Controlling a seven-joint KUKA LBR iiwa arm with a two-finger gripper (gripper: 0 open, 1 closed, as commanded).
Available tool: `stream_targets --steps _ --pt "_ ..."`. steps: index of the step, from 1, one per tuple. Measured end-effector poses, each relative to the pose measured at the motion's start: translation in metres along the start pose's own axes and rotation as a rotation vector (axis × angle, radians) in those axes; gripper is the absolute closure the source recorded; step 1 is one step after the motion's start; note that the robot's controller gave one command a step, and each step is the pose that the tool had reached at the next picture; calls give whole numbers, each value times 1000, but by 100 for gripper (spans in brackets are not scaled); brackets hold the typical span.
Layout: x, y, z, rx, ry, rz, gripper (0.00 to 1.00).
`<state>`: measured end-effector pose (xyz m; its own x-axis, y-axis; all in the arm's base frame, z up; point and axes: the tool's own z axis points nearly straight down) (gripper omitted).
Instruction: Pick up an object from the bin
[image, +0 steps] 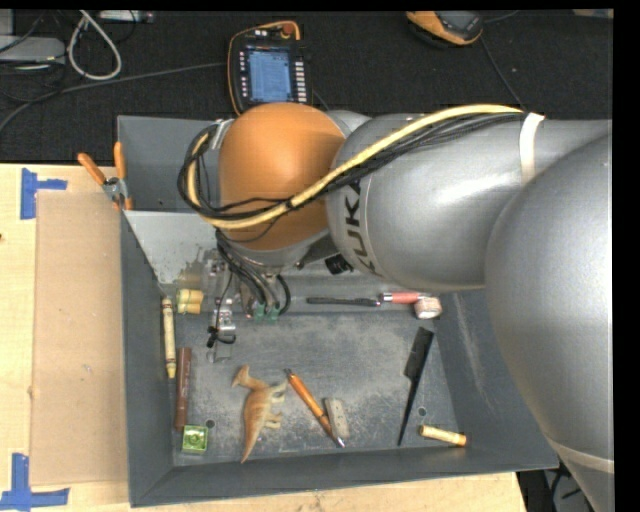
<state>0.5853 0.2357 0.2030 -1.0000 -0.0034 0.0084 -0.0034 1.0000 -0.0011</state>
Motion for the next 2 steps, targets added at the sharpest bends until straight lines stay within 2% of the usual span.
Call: stream_targets --steps 1,2 --pt "-2 -2 -4 -1 -7 6 0" --pt "23 -82 114 -1 -7 -167 0"
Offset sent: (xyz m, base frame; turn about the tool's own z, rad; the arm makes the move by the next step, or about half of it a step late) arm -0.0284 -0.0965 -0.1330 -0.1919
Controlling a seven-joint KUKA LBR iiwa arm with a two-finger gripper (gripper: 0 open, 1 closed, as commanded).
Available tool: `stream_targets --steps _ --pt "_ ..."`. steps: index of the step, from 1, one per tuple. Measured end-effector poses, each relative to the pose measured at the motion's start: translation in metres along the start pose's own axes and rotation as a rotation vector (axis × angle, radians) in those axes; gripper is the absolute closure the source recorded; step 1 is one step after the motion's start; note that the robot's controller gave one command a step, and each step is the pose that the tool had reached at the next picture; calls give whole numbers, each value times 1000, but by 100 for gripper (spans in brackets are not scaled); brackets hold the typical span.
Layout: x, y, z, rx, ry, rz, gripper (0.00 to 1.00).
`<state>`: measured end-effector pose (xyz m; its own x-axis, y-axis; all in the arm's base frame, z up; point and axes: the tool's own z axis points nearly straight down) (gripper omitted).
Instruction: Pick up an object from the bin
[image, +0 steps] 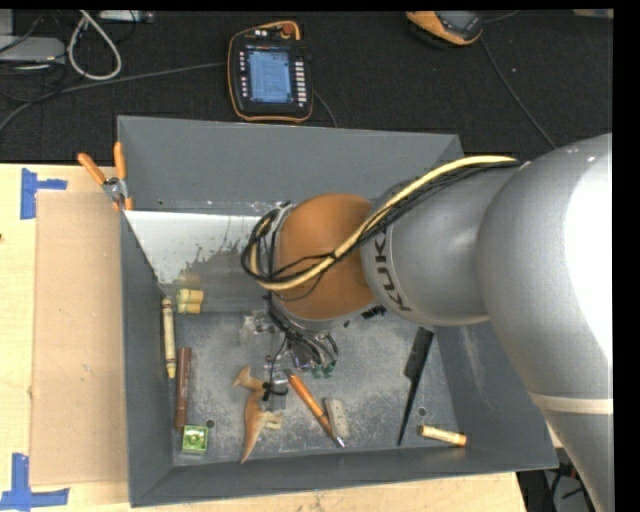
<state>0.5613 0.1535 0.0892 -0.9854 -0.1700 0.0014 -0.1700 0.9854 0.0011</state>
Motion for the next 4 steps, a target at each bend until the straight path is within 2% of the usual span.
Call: stream_targets --steps 1,2,3,4 --pt "13 6 -52 -2 -5 -273 0" --pt "56 -51 -9 2 15 46 0" --pt "58 -3 13 -1 -6 -618 0" --pt "66 28 19 -1 13 -213 100"
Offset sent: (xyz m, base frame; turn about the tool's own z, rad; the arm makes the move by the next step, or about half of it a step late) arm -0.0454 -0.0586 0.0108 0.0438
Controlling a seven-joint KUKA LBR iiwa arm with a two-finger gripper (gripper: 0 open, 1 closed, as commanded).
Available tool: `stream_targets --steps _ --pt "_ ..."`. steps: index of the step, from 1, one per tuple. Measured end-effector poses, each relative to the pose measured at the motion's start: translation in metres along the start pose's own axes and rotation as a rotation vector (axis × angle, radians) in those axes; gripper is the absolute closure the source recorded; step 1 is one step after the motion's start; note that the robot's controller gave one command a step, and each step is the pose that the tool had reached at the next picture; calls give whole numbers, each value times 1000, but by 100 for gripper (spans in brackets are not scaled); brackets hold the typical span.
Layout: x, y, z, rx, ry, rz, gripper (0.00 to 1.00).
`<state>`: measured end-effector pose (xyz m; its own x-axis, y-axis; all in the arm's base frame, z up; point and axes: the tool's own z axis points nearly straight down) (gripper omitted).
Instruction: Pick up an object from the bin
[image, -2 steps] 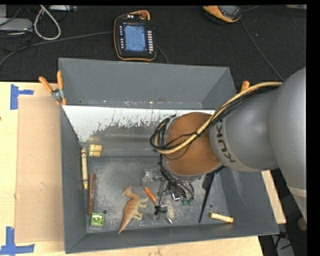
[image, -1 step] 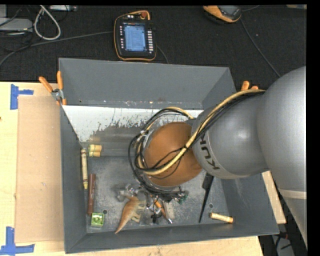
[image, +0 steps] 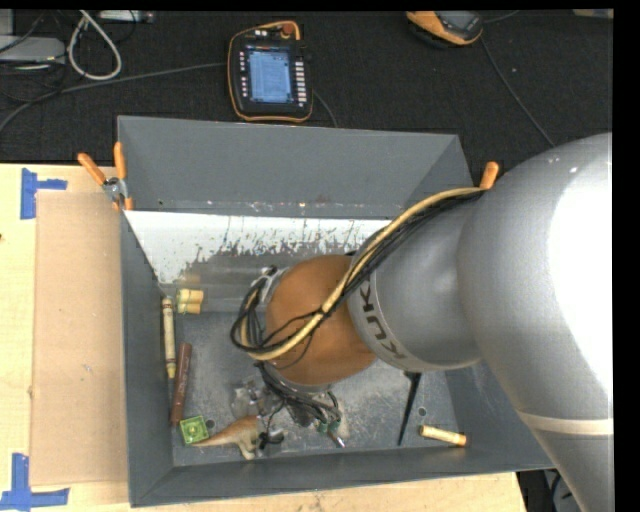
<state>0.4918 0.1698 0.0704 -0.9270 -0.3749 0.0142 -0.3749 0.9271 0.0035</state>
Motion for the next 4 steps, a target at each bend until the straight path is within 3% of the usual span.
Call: stream_targets --steps 1,4 --pt "0 0 0 0 0 0 100" --pt "4 2 -92 -2 10 1 100"
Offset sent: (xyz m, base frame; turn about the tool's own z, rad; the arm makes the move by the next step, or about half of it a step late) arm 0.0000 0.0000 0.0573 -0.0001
